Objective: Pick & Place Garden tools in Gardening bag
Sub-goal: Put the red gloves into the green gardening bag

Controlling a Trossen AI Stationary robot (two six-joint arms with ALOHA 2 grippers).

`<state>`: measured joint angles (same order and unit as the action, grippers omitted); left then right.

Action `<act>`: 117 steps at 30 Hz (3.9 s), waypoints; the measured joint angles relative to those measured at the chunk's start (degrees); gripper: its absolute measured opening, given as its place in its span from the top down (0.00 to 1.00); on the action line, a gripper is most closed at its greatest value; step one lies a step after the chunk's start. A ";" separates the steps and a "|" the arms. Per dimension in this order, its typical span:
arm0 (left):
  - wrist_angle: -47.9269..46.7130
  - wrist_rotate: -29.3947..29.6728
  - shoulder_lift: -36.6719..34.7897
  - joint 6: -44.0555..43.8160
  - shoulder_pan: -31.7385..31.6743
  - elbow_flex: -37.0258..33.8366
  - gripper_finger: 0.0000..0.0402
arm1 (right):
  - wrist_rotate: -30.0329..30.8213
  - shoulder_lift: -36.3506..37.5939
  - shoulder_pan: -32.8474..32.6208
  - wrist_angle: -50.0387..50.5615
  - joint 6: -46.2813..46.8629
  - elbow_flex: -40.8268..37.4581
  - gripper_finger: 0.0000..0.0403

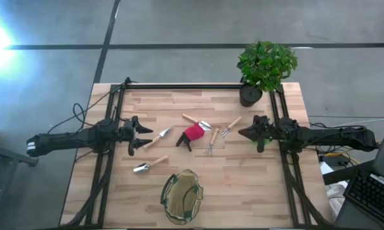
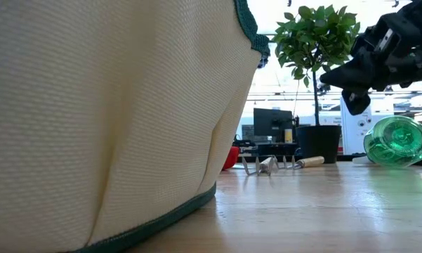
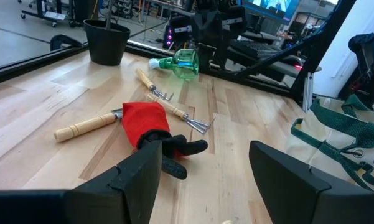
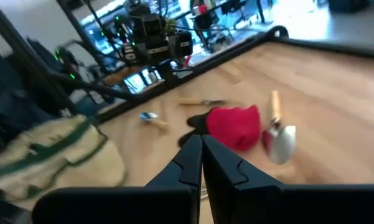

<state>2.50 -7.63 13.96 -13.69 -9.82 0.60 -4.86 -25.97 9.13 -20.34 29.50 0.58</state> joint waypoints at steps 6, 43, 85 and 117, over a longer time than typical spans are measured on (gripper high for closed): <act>0.05 0.00 0.04 -10.59 0.09 0.00 0.39 | -3.51 -0.05 0.04 -18.43 0.49 0.19 0.98; 23.34 3.76 2.90 -14.08 7.54 -0.22 0.39 | 11.25 -53.61 -5.15 49.40 -47.18 47.98 0.56; 23.15 4.28 3.13 -13.68 7.52 -0.26 0.39 | 32.38 -95.21 -8.44 52.03 -62.95 83.94 0.48; 23.09 4.21 3.13 -14.04 7.51 -0.26 0.39 | 34.73 -94.73 -8.37 53.40 -58.01 84.11 0.98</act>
<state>25.60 -3.42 17.08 -27.73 -2.32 0.34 29.87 -120.70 0.75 33.06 -28.51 84.69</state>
